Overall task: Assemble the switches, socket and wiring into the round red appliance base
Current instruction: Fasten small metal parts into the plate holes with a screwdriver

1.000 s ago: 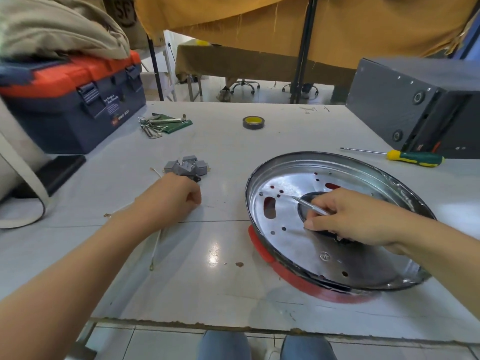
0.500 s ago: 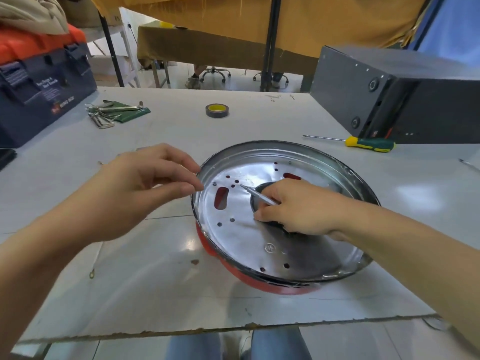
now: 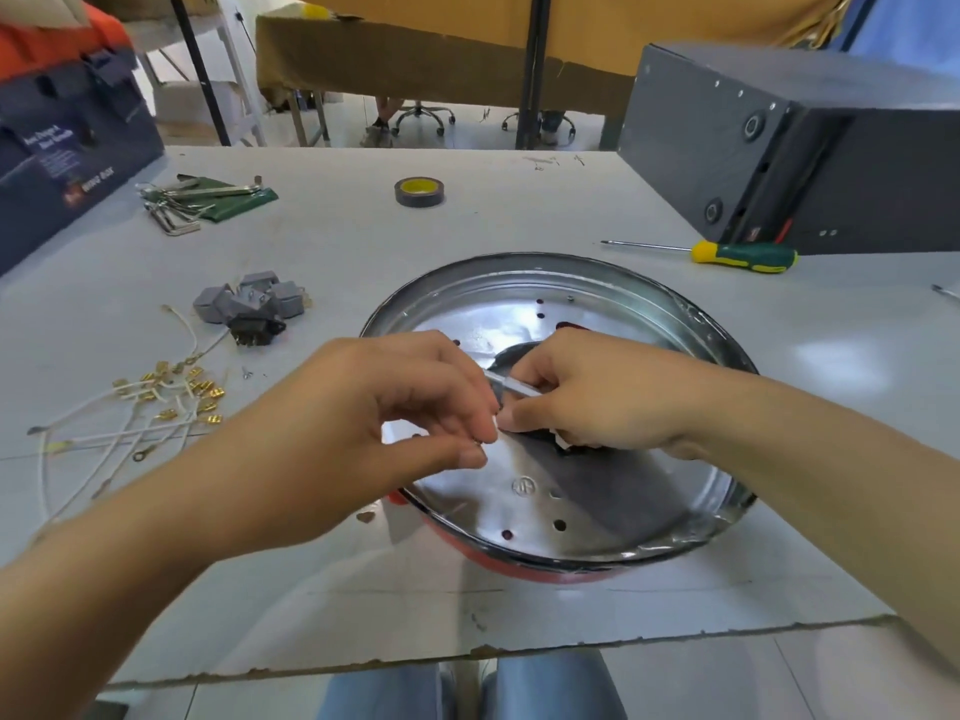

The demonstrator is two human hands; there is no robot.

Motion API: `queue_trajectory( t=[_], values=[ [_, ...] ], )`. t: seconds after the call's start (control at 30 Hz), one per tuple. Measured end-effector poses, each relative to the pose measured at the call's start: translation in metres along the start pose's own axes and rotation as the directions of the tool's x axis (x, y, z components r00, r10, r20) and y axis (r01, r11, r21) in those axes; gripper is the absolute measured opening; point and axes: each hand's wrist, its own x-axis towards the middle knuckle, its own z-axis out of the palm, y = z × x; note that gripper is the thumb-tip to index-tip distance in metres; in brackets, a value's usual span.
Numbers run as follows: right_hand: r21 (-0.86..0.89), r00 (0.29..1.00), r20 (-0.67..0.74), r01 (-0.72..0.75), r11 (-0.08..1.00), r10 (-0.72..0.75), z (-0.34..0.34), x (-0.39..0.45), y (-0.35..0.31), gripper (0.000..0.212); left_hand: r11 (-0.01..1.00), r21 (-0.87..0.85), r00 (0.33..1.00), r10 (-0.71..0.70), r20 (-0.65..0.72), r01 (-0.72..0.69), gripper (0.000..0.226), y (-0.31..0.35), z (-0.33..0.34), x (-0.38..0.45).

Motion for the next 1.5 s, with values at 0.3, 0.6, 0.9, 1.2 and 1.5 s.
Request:
queue_trajectory(
  t=[0.3,0.6,0.9,1.2,1.5],
  values=[
    [-0.012,1.0,-0.022,-0.003,1.0,0.002,0.005,0.002,-0.001,0.03,0.975,-0.223,0.984,-0.027,-0.178,-0.014,0.016,-0.011,0.0,-0.008],
    [-0.009,1.0,-0.008,0.002,1.0,-0.002,0.004,0.001,0.001,0.038,0.984,0.143,0.905,-0.037,-0.425,0.107,0.013,-0.035,-0.014,-0.025],
    [-0.093,0.999,0.024,0.027,0.995,-0.025,0.0,-0.004,-0.004,0.035,0.928,-0.281,0.804,-0.357,-0.476,0.246,0.015,-0.051,-0.003,-0.034],
    [-0.081,1.0,0.015,0.02,0.997,-0.019,-0.001,-0.003,-0.001,0.034,0.777,-0.54,0.744,-0.561,-0.363,0.322,0.018,-0.047,0.006,-0.028],
    [-0.083,0.999,0.022,0.05,0.995,-0.048,-0.001,-0.003,0.001,0.033,0.759,-0.566,0.732,-0.578,-0.361,0.32,0.022,-0.045,0.01,-0.025]
  ],
)
